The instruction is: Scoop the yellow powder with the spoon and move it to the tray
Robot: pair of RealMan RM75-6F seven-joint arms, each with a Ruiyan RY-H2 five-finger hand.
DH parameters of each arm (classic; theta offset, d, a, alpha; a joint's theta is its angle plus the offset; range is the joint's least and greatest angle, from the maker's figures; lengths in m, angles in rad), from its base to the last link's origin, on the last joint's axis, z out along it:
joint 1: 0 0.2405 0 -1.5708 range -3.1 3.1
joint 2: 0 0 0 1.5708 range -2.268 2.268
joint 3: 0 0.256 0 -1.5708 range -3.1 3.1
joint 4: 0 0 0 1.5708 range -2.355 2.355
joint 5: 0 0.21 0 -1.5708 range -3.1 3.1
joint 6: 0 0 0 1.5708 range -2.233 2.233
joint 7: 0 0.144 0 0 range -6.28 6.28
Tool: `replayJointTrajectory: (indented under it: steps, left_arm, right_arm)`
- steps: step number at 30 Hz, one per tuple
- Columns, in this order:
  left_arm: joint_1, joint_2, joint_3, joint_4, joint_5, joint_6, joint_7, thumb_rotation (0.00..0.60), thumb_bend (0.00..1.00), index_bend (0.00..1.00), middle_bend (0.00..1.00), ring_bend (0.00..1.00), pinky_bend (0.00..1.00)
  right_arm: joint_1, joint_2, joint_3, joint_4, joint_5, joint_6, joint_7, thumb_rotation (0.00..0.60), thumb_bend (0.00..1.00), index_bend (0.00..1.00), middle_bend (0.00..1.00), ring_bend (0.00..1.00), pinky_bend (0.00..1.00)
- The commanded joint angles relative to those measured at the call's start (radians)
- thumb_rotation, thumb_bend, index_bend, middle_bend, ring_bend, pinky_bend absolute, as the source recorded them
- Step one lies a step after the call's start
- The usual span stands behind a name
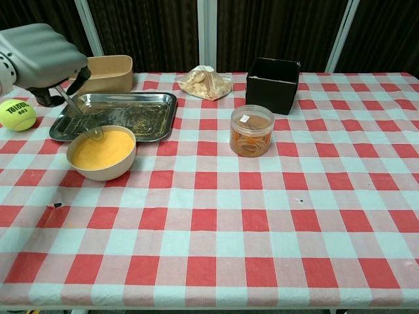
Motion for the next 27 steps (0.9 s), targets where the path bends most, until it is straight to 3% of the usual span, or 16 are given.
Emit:
replayJointTrajectory:
  steps: [1, 9, 18, 22, 27]
  left_arm:
    - [0.003, -0.058, 0.022, 0.032, 0.000, 0.067, 0.063, 0.600, 0.43, 0.65, 0.93, 0.94, 1.00]
    - [0.029, -0.152, 0.057, 0.091, 0.056, 0.152, 0.133, 0.600, 0.43, 0.66, 0.93, 0.94, 1.00]
    - [0.049, -0.205, 0.064, 0.109, 0.073, 0.155, 0.157, 0.600, 0.43, 0.66, 0.93, 0.94, 1.00]
    - [0.053, -0.193, 0.046, 0.083, 0.057, 0.115, 0.110, 0.600, 0.43, 0.66, 0.93, 0.94, 1.00]
    - [0.054, -0.120, -0.011, 0.008, -0.006, 0.023, -0.015, 0.600, 0.44, 0.66, 0.93, 0.94, 1.00]
  right_arm:
    - [0.001, -0.001, -0.001, 0.001, 0.001, -0.003, 0.000, 0.600, 0.24, 0.00, 0.07, 0.00, 0.00]
    - [0.003, -0.003, -0.001, -0.002, 0.000, -0.006, -0.005, 0.600, 0.24, 0.00, 0.07, 0.00, 0.00]
    - [0.001, -0.003, -0.002, -0.008, 0.001, -0.005, -0.010, 0.600, 0.24, 0.00, 0.07, 0.00, 0.00]
    - [0.001, -0.003, -0.003, -0.008, 0.001, -0.006, -0.010, 0.600, 0.24, 0.00, 0.07, 0.00, 0.00]
    - [-0.001, -0.003, -0.002, -0.006, 0.002, -0.003, -0.008, 0.600, 0.24, 0.00, 0.07, 0.00, 0.00]
